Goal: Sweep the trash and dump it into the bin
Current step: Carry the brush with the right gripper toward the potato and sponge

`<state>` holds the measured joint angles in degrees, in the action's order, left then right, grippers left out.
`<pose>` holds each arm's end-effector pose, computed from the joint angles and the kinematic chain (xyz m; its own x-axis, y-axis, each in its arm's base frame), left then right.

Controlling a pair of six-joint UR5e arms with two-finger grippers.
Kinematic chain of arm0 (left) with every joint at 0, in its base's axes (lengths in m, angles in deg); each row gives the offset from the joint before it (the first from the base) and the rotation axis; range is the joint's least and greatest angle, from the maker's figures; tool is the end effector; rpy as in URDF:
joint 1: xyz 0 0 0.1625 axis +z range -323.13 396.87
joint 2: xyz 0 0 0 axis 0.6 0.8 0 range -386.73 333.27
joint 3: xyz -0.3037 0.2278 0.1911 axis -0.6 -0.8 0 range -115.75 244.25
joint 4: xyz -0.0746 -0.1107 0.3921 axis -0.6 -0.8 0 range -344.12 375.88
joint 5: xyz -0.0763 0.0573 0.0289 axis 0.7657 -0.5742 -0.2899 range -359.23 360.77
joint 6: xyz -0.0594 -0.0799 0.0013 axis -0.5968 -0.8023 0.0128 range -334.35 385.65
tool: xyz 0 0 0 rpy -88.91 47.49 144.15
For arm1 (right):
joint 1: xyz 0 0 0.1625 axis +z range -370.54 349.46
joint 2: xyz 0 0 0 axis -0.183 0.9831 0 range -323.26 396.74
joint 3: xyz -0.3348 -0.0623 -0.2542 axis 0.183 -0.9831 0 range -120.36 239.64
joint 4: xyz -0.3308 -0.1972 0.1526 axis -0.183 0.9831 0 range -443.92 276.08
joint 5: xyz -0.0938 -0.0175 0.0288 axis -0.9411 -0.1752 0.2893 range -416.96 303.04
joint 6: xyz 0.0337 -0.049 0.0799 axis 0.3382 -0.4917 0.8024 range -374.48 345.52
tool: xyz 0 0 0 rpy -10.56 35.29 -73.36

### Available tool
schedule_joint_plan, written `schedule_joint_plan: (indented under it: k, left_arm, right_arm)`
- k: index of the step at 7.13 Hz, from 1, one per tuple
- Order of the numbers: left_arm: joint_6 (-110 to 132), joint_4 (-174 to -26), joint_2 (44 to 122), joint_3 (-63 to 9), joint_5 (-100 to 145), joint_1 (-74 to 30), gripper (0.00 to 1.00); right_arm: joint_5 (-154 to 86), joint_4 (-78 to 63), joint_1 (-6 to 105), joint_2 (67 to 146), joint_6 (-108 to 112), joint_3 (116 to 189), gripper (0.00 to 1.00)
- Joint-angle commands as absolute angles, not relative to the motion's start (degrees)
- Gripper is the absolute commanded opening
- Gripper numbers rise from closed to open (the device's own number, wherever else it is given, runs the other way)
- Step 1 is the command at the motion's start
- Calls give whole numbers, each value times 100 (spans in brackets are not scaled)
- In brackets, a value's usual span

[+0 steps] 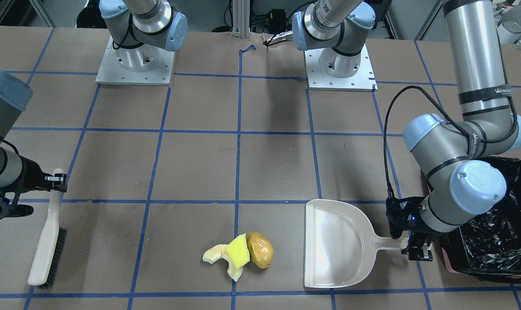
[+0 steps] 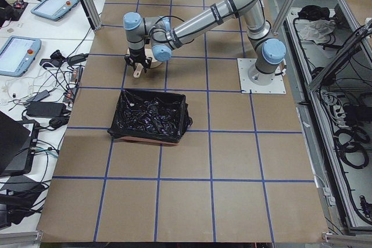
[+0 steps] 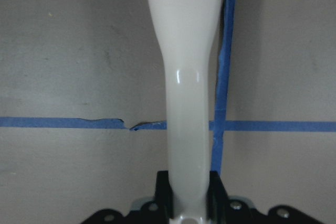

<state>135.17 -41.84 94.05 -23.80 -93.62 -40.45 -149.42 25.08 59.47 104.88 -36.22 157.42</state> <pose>0.0238 -0.6778 0.2455 0.1182 0.9925 -0.0313 0.9891 -0.1149 0.0920 -0.0765 -0.5879 0.2467 -0.9991 -0.0318 -0.0292 -0.0367 0.9816 0.1873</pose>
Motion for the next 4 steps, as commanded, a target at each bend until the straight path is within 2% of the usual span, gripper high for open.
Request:
schedule_joint_plan:
  k: [1, 4]
  left_arm:
    - [13517, -4178, 9395, -2373, -9276, -3986, 65]
    - [13543, -4187, 9404, -2381, -9196, -3960, 63]
  right_arm:
    - [-14889, 2463, 6571, 10512, -3175, 15597, 0]
    - [-14443, 2454, 7371, 10495, -2148, 15526, 0]
